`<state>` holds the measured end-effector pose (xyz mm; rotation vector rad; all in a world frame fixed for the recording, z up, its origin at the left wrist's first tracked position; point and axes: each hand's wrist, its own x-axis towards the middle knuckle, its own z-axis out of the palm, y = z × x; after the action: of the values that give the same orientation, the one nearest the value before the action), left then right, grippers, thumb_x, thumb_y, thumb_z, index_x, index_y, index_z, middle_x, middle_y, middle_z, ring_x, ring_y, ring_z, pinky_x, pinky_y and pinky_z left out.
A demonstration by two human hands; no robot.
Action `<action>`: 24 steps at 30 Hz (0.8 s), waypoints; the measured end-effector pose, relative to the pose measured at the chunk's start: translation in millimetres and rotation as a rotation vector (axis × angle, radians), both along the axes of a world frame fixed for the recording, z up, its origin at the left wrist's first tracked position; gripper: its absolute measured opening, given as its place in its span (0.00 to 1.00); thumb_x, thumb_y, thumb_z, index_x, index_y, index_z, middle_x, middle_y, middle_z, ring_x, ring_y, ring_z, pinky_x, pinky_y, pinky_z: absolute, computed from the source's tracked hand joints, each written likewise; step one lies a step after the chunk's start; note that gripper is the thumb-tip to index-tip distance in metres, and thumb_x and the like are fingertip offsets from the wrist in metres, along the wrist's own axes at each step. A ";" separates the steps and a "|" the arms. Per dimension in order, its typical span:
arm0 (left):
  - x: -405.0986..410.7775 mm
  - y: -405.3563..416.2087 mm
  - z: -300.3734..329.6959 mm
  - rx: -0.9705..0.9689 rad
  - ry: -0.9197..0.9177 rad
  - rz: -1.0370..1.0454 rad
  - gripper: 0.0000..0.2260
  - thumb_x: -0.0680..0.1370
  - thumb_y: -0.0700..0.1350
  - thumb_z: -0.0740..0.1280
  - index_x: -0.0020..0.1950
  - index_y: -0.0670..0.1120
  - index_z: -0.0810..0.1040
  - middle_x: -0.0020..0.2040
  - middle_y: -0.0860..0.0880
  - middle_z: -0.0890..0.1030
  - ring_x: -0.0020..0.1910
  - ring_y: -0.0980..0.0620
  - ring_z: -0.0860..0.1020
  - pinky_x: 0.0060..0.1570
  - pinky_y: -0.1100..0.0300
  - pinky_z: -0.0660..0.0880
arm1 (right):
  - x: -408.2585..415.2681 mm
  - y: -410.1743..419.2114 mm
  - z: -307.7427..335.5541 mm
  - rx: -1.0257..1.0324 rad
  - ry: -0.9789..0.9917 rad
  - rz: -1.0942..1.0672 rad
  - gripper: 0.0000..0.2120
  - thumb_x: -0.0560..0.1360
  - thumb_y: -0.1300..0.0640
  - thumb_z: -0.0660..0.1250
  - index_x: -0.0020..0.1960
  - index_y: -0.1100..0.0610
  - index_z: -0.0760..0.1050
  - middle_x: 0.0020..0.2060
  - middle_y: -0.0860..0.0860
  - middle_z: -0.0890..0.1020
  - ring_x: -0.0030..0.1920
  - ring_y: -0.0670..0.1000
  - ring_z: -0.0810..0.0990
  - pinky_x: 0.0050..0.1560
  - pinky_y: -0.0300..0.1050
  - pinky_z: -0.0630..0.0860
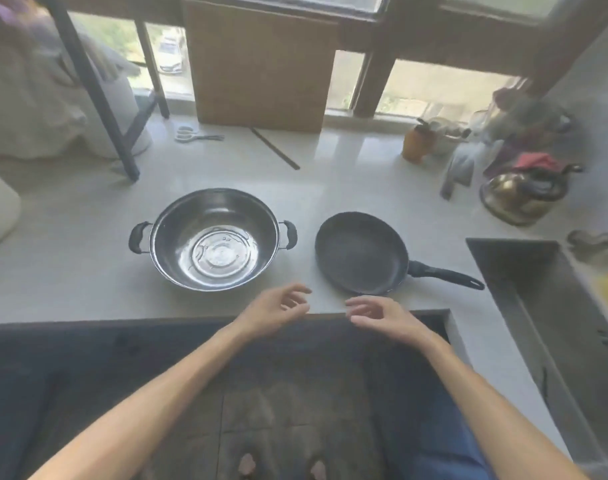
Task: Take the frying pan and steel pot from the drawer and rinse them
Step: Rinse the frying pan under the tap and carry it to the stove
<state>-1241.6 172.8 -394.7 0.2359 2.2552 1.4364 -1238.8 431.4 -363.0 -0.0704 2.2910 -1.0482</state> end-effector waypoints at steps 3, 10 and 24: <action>-21.6 11.0 44.2 0.158 0.068 -0.018 0.13 0.78 0.46 0.66 0.61 0.55 0.75 0.55 0.52 0.81 0.54 0.57 0.79 0.54 0.68 0.74 | -0.1 24.0 36.6 -0.059 0.234 -0.169 0.12 0.72 0.57 0.72 0.52 0.43 0.79 0.48 0.46 0.85 0.51 0.49 0.82 0.55 0.43 0.77; -73.8 60.8 47.0 0.213 0.129 0.175 0.10 0.78 0.43 0.65 0.59 0.53 0.75 0.54 0.54 0.79 0.54 0.61 0.76 0.55 0.63 0.70 | -51.4 66.6 49.1 -0.081 0.360 -0.235 0.12 0.70 0.54 0.73 0.51 0.41 0.79 0.48 0.43 0.84 0.48 0.46 0.81 0.53 0.40 0.76; -127.7 125.2 -61.7 -0.286 -0.146 0.544 0.19 0.78 0.38 0.62 0.69 0.47 0.69 0.69 0.43 0.71 0.68 0.44 0.68 0.64 0.49 0.66 | -152.9 188.1 -71.7 0.355 0.222 0.204 0.21 0.71 0.54 0.65 0.63 0.44 0.69 0.59 0.51 0.74 0.56 0.54 0.77 0.52 0.48 0.72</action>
<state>-1369.3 298.0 -456.5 -0.5951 2.4685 1.2876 -1391.7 619.5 -434.7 -0.2815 2.5710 -0.5433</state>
